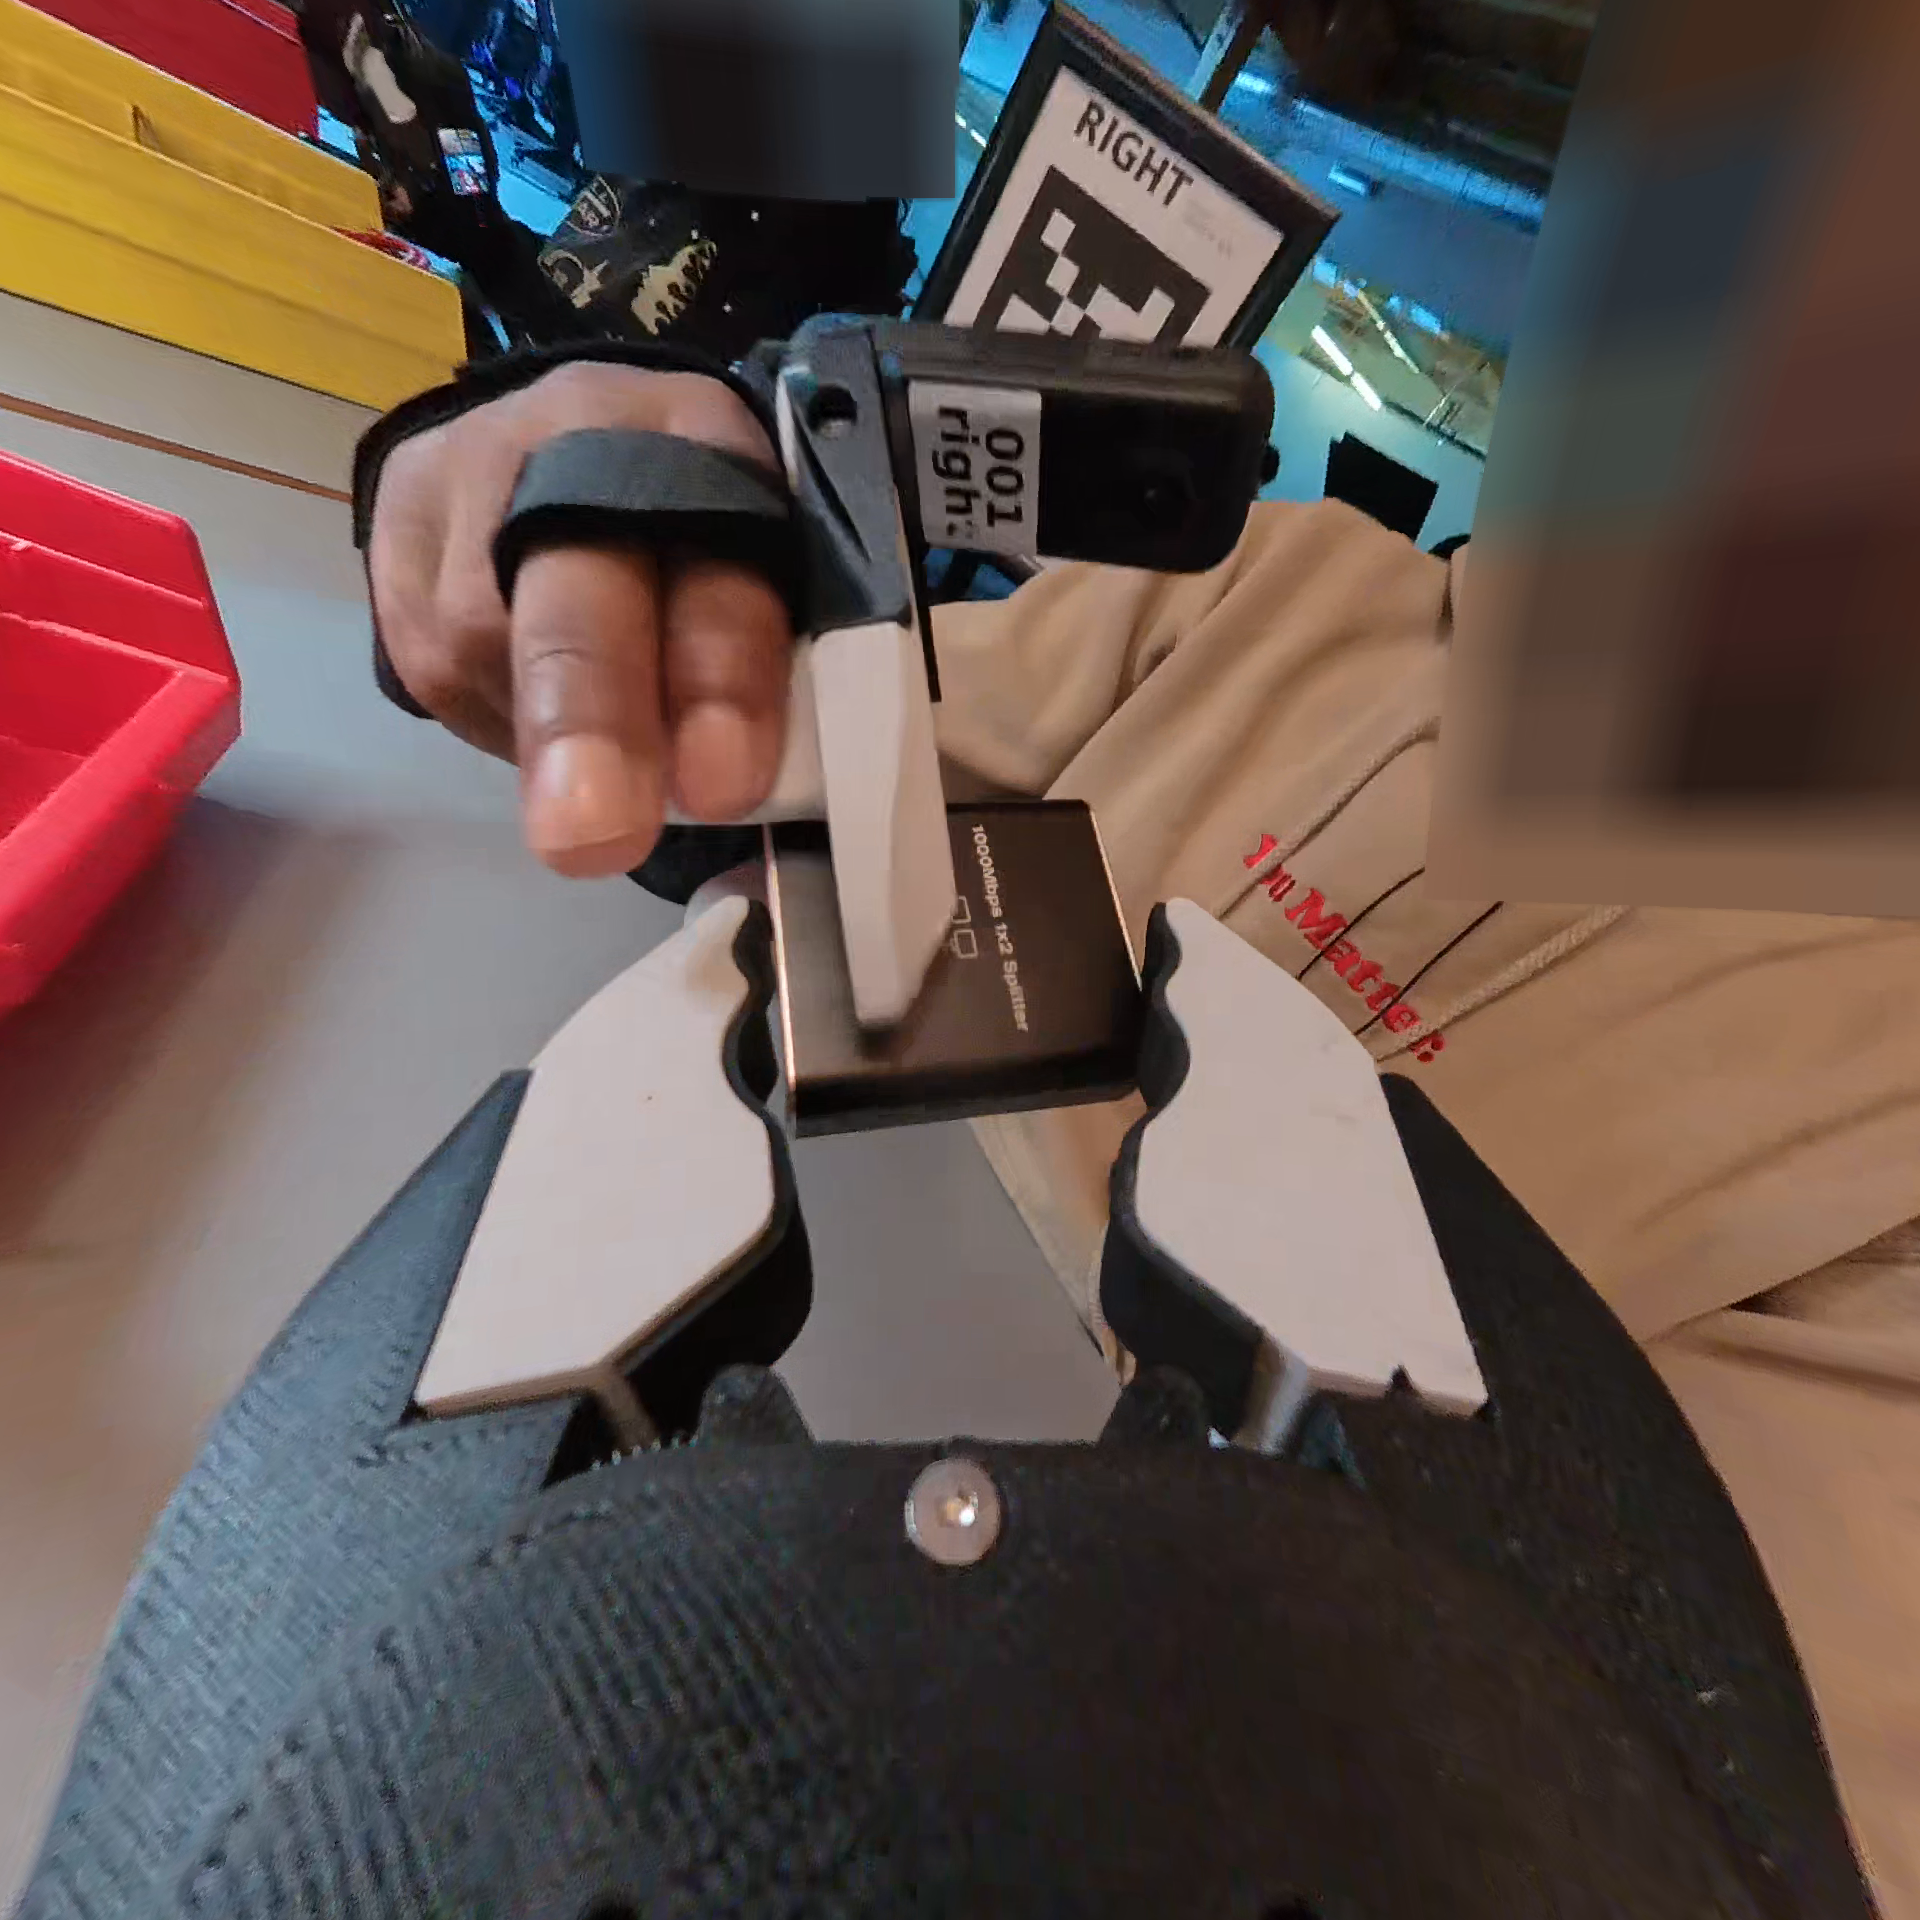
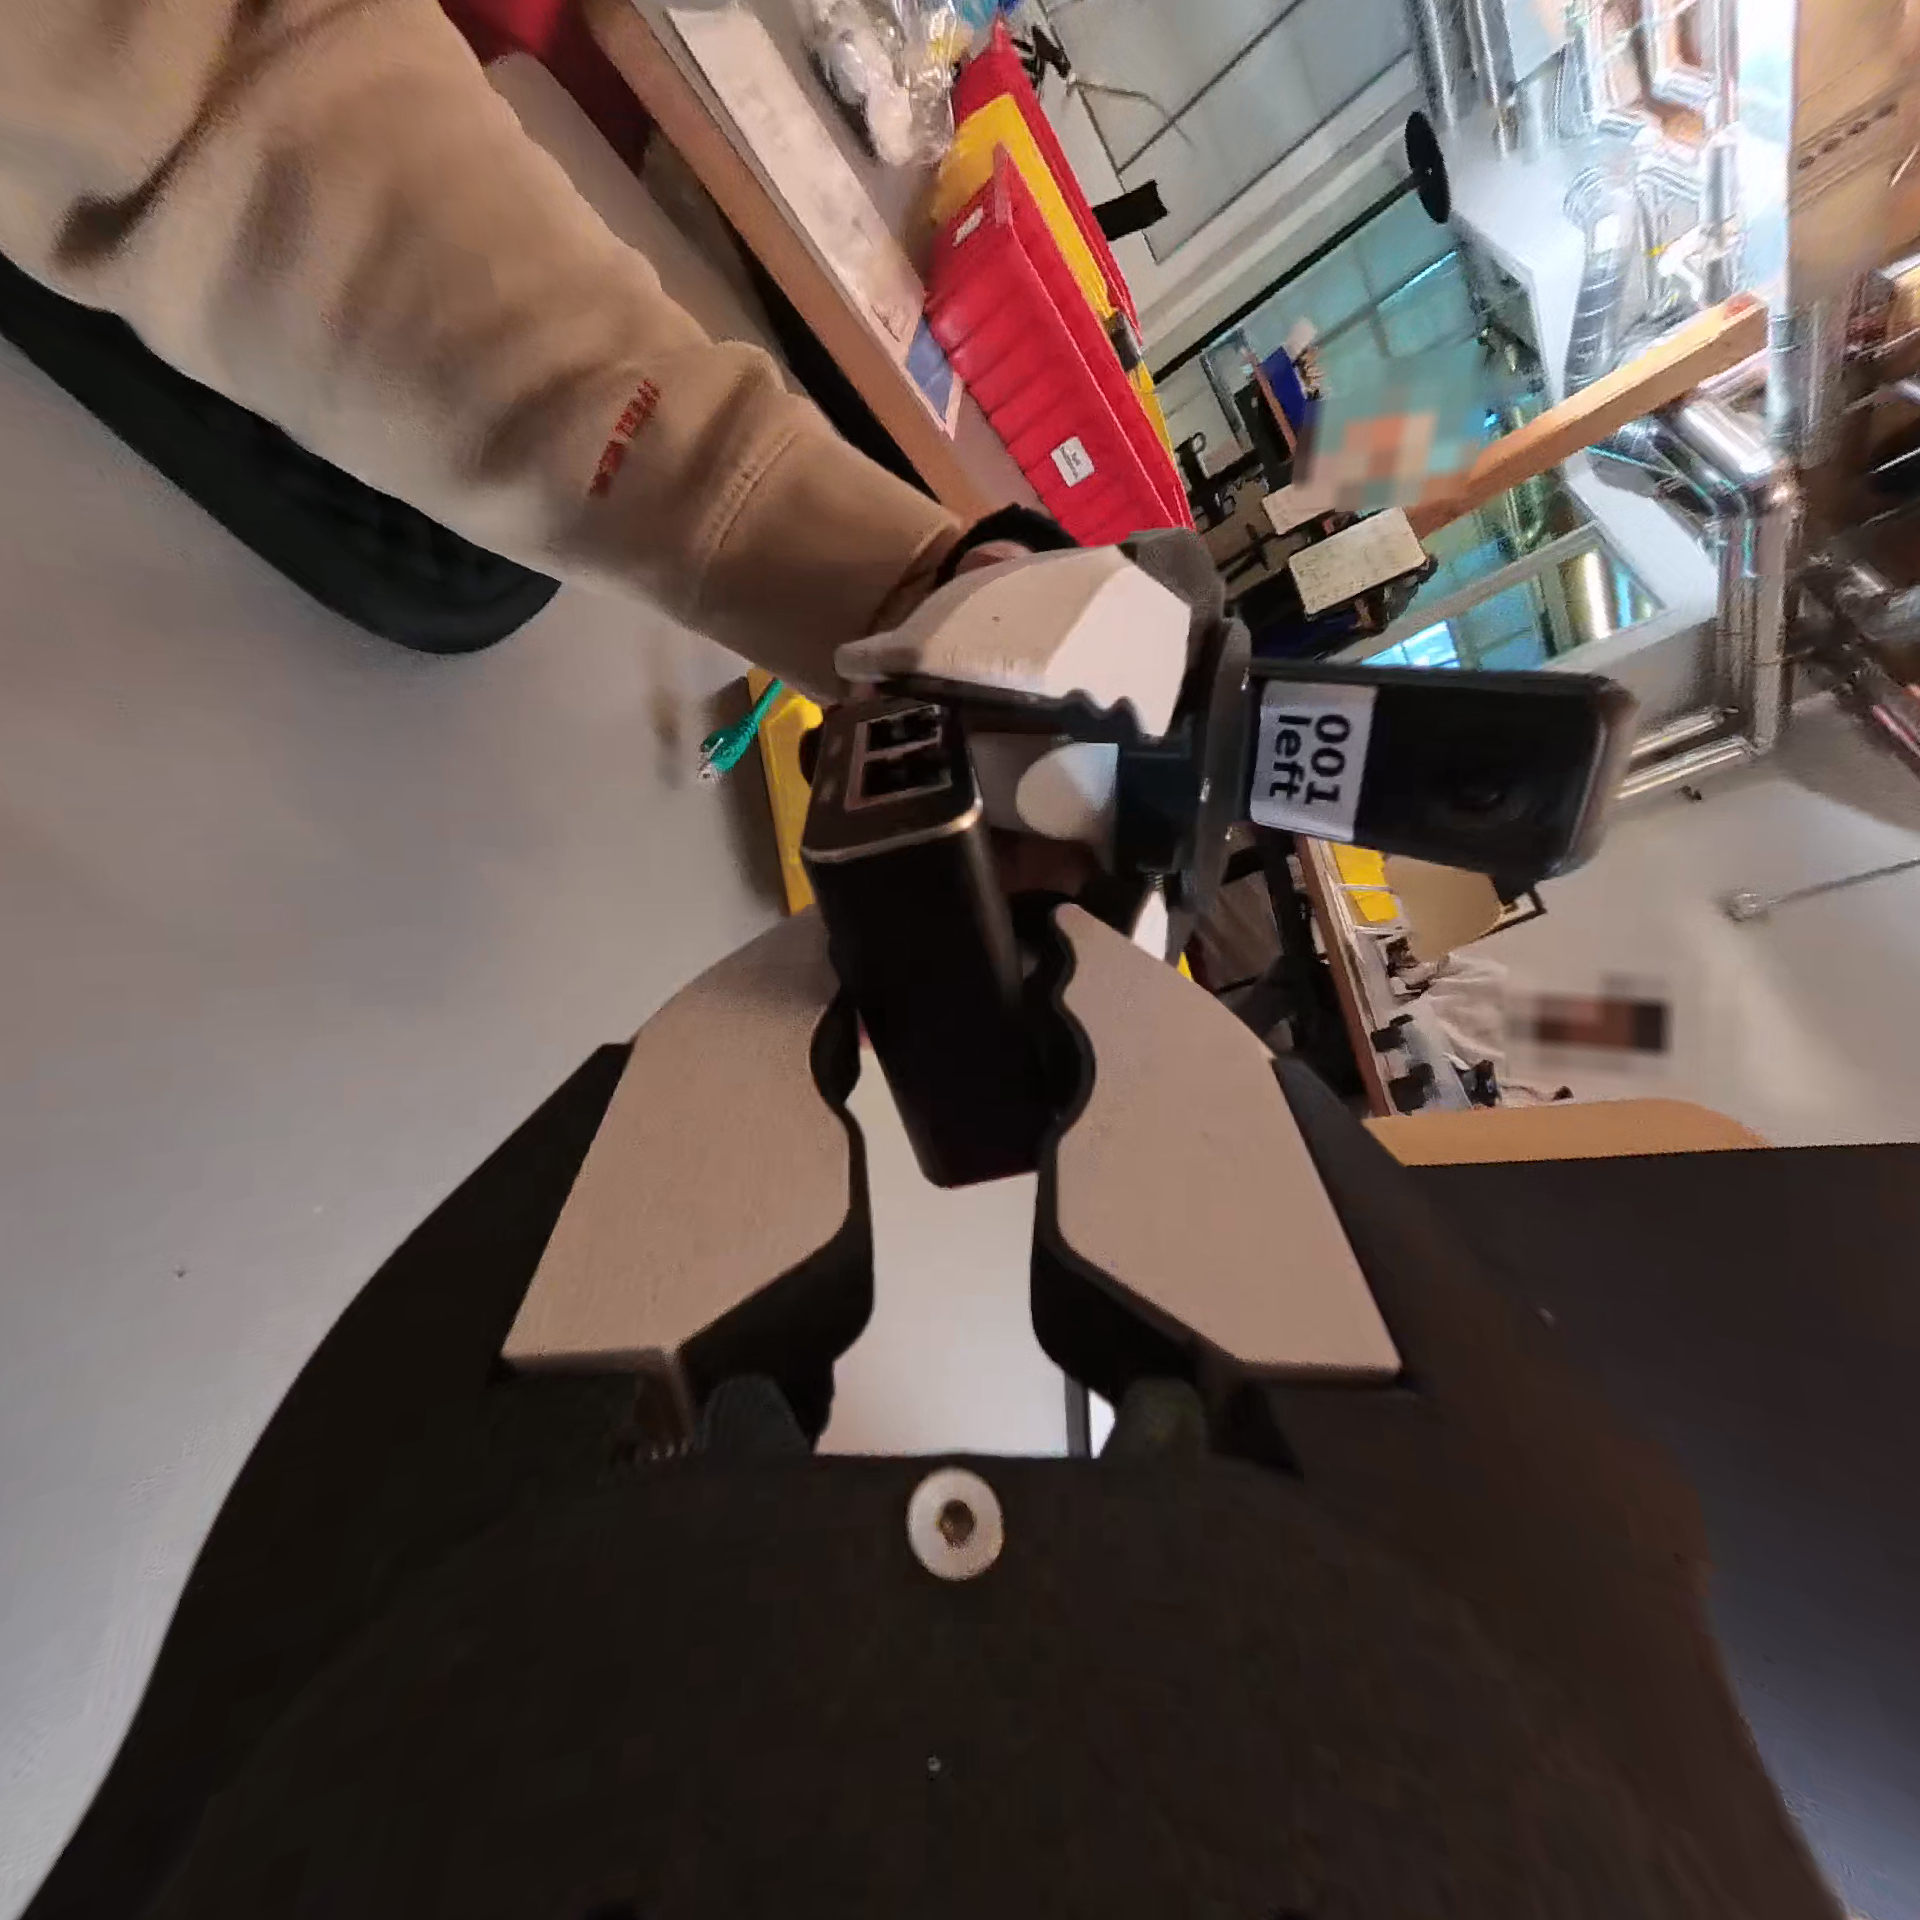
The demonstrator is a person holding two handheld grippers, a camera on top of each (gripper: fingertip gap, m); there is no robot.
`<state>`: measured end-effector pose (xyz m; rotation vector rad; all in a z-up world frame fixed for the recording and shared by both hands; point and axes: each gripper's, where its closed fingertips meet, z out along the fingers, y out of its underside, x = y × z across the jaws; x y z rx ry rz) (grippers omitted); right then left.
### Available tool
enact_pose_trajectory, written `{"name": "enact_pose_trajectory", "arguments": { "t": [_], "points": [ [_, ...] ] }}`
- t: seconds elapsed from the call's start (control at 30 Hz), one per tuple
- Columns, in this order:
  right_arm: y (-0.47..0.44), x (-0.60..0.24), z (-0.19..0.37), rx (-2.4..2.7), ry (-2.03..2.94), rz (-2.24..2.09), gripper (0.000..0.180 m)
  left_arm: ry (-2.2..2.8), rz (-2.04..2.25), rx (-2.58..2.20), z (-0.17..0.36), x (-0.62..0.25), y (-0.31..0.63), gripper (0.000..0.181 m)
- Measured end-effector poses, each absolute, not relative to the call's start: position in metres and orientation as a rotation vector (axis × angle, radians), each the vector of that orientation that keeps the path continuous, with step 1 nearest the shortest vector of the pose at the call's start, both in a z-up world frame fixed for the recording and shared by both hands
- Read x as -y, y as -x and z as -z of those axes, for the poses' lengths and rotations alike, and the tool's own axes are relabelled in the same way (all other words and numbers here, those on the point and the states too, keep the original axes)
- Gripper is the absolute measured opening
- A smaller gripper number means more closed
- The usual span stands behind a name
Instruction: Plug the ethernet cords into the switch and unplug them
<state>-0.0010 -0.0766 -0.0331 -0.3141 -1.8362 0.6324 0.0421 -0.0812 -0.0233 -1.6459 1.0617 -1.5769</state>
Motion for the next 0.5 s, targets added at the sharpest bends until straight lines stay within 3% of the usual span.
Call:
{"name": "enact_pose_trajectory", "arguments": {
  "t": [0.23,0.5],
  "points": [
    [-0.004,0.041,0.027,1.833,0.592,-0.734,0.026,1.624,1.128,-0.854,-0.003,0.050,-0.007,0.058],
    [-0.005,0.019,0.036,1.859,0.752,-0.676,0.025,1.749,0.310,-1.015,0.018,0.032,-0.010,0.043]
  ]
}}
